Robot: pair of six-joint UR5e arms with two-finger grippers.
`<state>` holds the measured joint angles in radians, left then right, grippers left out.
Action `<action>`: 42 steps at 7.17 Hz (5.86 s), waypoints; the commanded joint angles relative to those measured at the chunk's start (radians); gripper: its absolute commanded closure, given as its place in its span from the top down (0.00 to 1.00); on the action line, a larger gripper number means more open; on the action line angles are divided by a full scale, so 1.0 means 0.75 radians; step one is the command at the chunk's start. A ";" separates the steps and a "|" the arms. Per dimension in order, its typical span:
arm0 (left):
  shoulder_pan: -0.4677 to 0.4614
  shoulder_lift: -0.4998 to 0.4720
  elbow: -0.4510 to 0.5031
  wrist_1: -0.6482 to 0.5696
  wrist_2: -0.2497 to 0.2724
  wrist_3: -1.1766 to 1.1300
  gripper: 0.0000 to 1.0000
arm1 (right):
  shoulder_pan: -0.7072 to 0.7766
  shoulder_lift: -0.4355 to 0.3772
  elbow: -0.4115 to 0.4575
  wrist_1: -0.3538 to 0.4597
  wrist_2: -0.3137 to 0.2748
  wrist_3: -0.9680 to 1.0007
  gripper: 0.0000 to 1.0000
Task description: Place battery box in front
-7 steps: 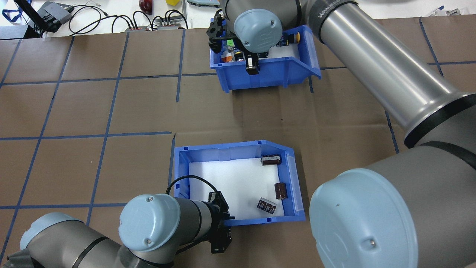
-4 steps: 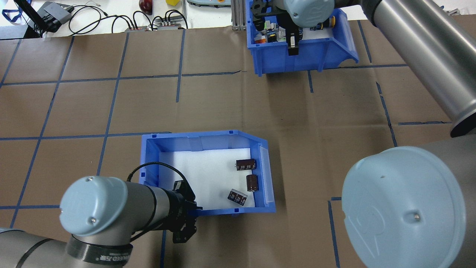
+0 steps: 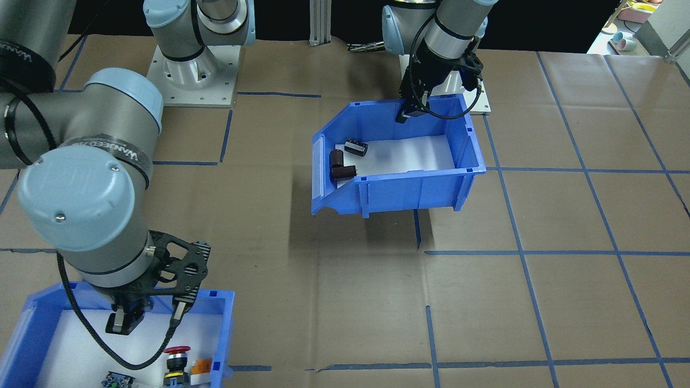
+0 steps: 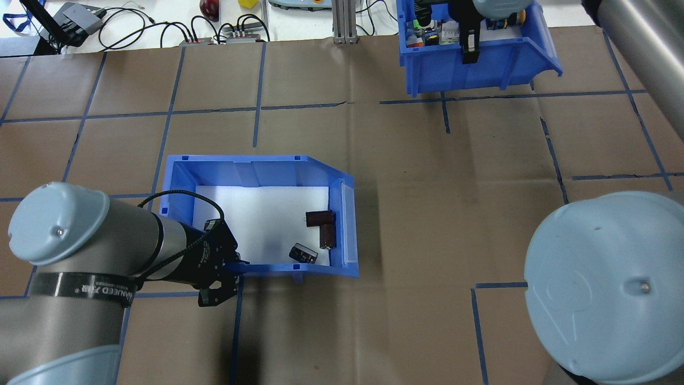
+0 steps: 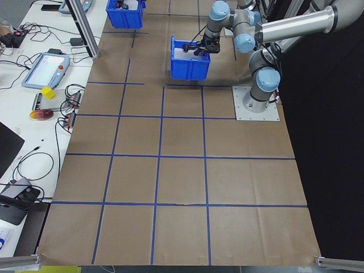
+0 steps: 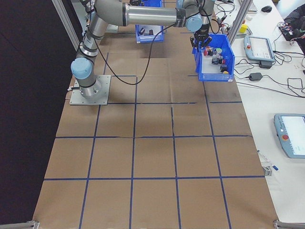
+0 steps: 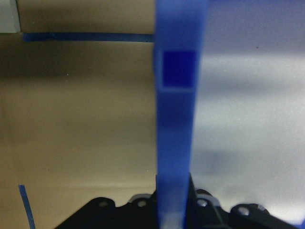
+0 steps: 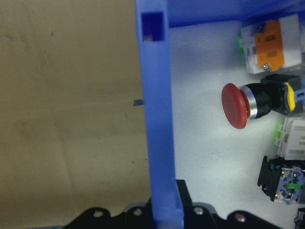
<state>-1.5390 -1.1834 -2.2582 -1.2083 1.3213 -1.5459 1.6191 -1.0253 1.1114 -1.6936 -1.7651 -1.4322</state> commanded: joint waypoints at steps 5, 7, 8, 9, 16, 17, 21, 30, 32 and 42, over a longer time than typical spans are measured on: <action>-0.075 -0.696 0.569 0.136 -0.103 -0.090 0.00 | -0.193 -0.520 0.701 -0.206 0.016 -0.292 0.06; -0.169 -0.869 0.676 0.290 -0.107 -0.221 0.00 | -0.283 -0.773 0.987 -0.273 0.085 -0.425 0.06; -0.198 -0.943 0.768 0.288 -0.109 -0.238 0.00 | -0.352 -0.863 1.086 -0.320 0.095 -0.548 0.06; -0.240 -1.015 0.820 0.294 -0.113 -0.236 0.00 | -0.413 -0.905 1.138 -0.319 0.132 -0.614 0.06; -0.288 -1.173 0.872 0.412 -0.230 -0.315 0.04 | -0.437 -0.907 1.202 -0.321 0.167 -0.614 0.06; -0.288 -1.173 0.861 0.413 -0.224 -0.317 0.30 | -0.439 -0.907 1.204 -0.319 0.167 -0.614 0.06; -0.268 -1.049 0.876 0.299 -0.195 -0.328 0.93 | -0.437 -0.924 1.240 -0.307 0.167 -0.608 0.06; -0.079 -0.531 0.888 -0.540 0.286 1.225 0.99 | -0.151 -1.179 1.494 -0.317 0.198 -0.306 0.07; -0.099 -0.447 0.884 -0.555 0.223 1.802 0.99 | 0.057 -1.169 1.504 -0.315 0.196 -0.057 0.07; -0.077 -0.263 0.833 -0.729 0.224 2.231 0.99 | 0.702 -0.883 1.502 -0.622 0.177 0.684 0.07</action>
<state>-1.5972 -1.3799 -1.6327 -1.7571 1.4938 0.1261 2.1143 -1.7083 2.2381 -2.1446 -1.6316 -0.9575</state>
